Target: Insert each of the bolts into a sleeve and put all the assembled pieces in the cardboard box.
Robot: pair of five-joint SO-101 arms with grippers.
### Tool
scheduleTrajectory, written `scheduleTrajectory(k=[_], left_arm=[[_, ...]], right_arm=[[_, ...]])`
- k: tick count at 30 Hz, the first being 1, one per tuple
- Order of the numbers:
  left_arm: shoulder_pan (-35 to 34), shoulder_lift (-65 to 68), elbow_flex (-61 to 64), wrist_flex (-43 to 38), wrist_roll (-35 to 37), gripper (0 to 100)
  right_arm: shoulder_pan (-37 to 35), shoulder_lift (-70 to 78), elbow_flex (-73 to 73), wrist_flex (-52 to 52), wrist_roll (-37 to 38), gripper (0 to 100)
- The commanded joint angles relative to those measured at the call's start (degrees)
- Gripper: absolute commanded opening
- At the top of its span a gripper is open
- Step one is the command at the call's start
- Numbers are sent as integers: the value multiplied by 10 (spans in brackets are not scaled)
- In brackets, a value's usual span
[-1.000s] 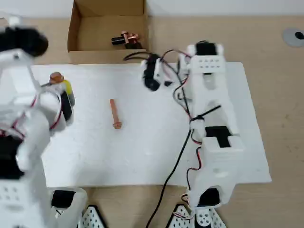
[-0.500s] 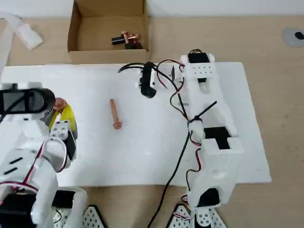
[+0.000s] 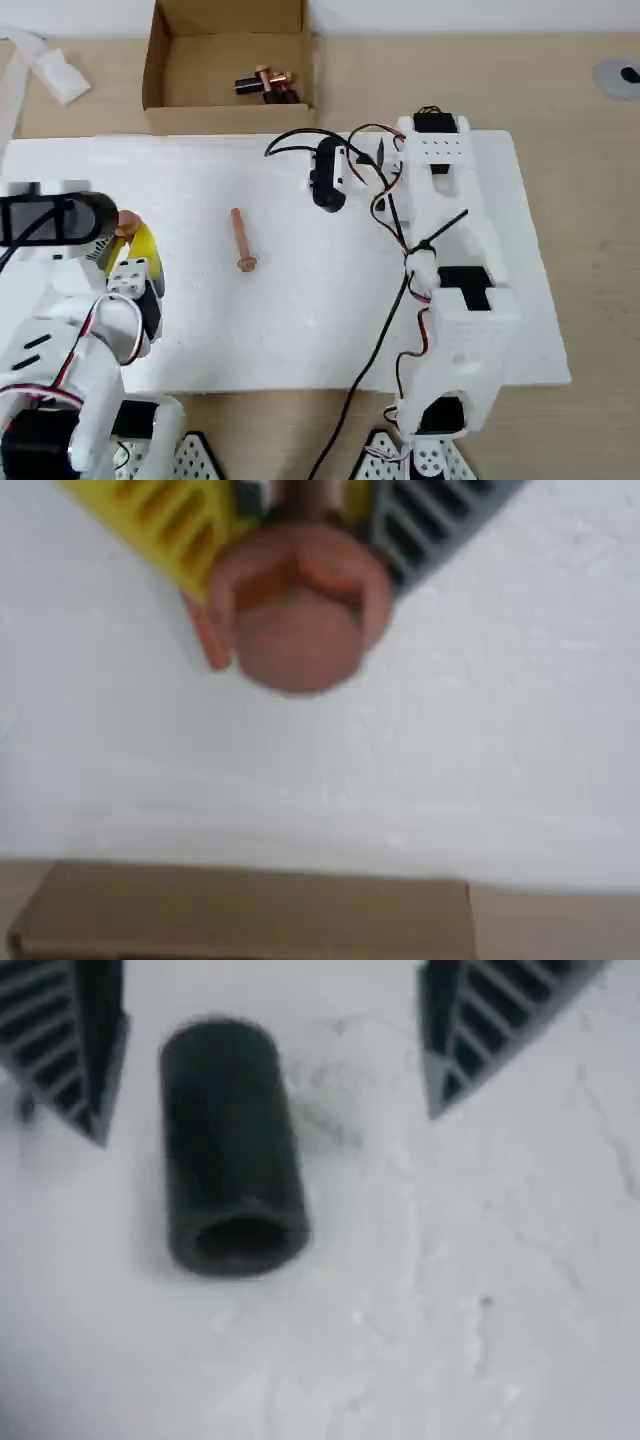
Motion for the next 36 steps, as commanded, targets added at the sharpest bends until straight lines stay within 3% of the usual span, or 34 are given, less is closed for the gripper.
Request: scheduleTrajectory(k=[1,10,16,23,28,32,36], left_arm=[[2,-6,11,-11,-4,6],[2,-7,15,-11,-33,6],[2,-7,10,-11,-33,6],[1,-7,10,-11,-33,6],[1,-7,-3,-11,-33,6],[1,-7,-36,-12,-33,6],[1,-7,-52,-15,-33,6]], right_arm=[[7,30,-52,8,5,239],[5,159,-157,54,5,232],[4,200,-237,129,2,17],[7,209,-270,149,-6,10],[7,207,-307,162,-60,10],[5,175,-379,229,-111,10],[4,87,-390,235,-208,11]])
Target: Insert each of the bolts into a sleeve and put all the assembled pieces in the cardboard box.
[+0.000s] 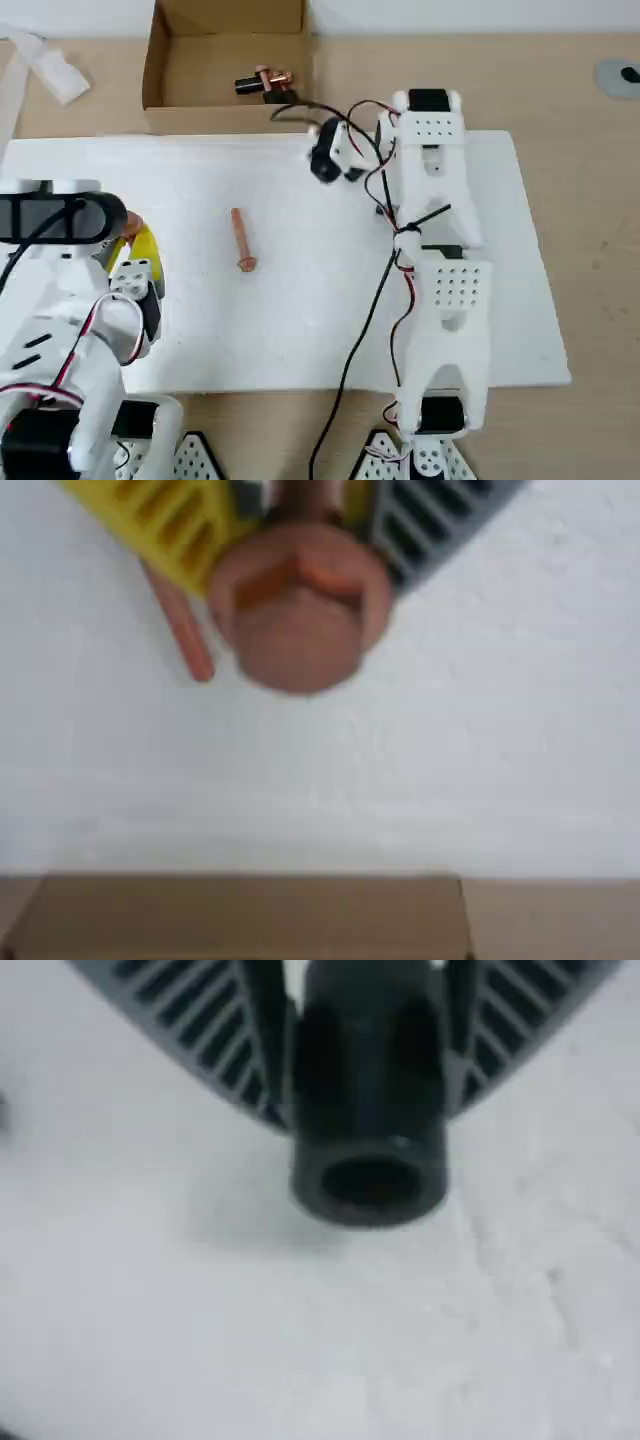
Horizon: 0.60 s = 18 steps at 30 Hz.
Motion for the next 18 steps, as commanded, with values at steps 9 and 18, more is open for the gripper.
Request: scheduleTrajectory(k=[9,18], left_arm=[[4,-5,-36,-15,-5,6],[4,-4,-37,-16,-3,6]], right_arm=[[-15,-433,164,11,-305,11],[-77,-760,376,-12,-468,11]])
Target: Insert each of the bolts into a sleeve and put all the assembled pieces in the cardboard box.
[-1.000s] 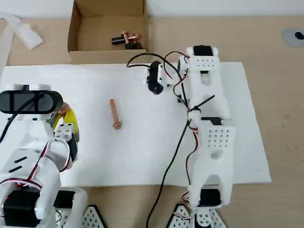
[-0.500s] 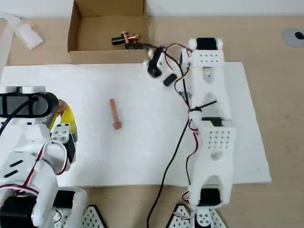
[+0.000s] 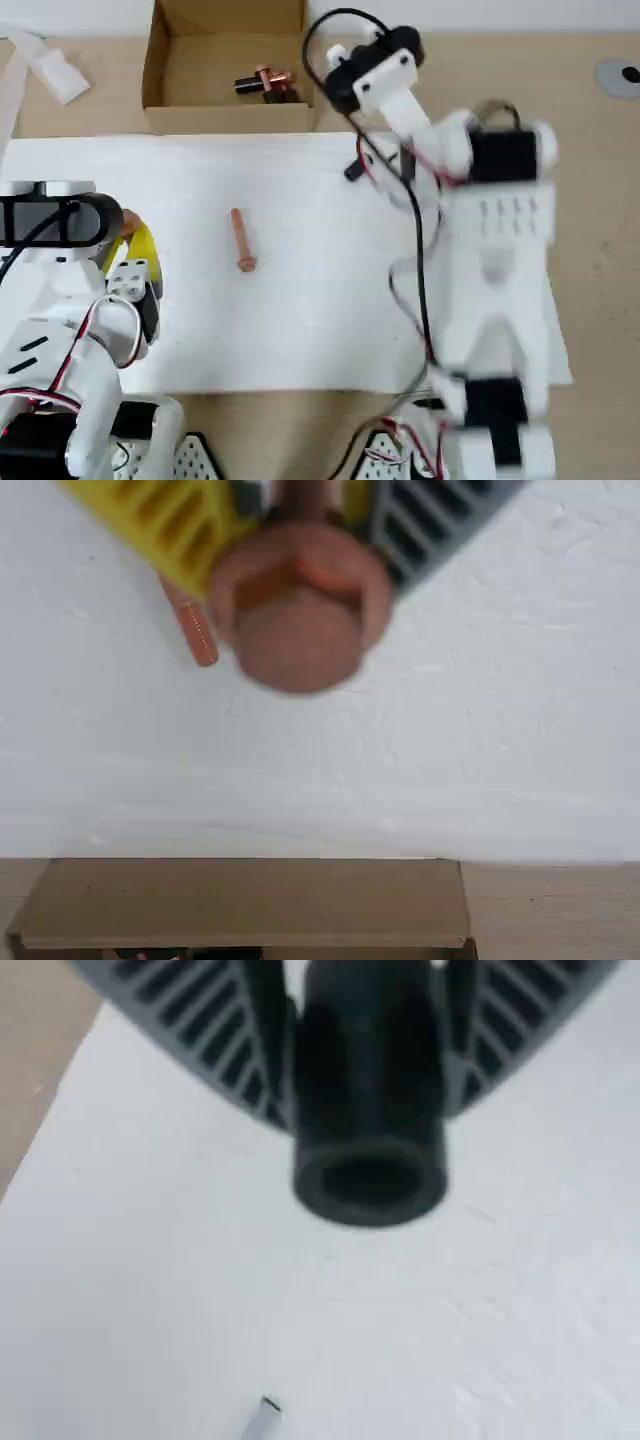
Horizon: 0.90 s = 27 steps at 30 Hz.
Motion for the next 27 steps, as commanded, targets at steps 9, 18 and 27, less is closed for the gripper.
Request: scheduleTrajectory(k=[9,18,27], left_arm=[[4,0,-35,-84,-1,6],[5,1,19,-236,-1,6],[93,1,90,-408,-3,6]], right_arm=[[-41,-506,377,-153,-69,11],[-9,-810,731,-424,-73,10],[-64,-891,924,-643,-153,12]])
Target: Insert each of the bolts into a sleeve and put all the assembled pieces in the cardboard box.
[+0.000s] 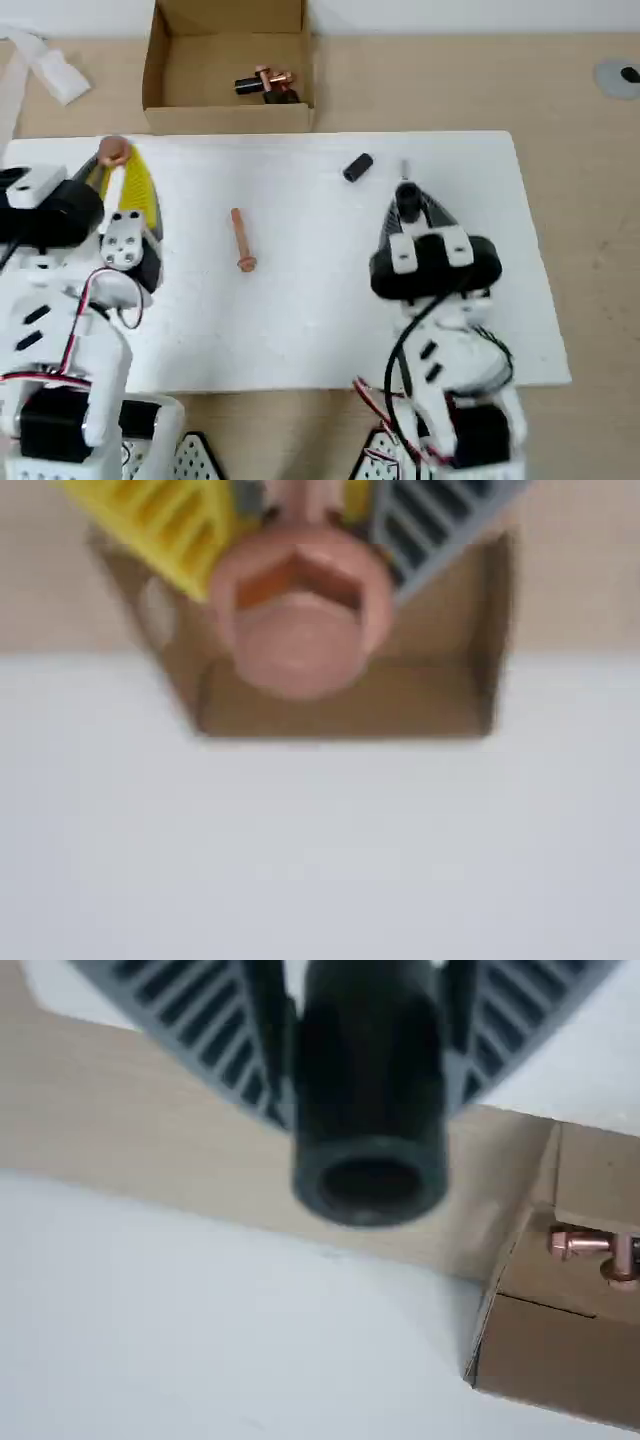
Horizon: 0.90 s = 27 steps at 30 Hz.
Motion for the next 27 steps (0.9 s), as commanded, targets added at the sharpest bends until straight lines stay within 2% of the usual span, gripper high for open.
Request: scheduleTrajectory(k=[1,5,10,15,19,23,27], left_arm=[[72,0,4,-55,-4,6],[153,21,-4,-69,-5,6],[175,37,-37,-47,0,6],[212,37,-45,-45,0,6],[260,37,-45,-45,0,6],[280,37,-46,-47,8,6],[283,37,-46,-47,30,6]], right_arm=[[-56,-37,35,-44,-10,12],[-145,-37,52,-44,-9,12],[-211,-37,52,-44,-9,10],[-221,-37,52,-44,-10,10],[-218,-38,55,-45,-52,10],[-218,-38,57,-47,-91,10],[-218,-38,66,-53,-93,10]])
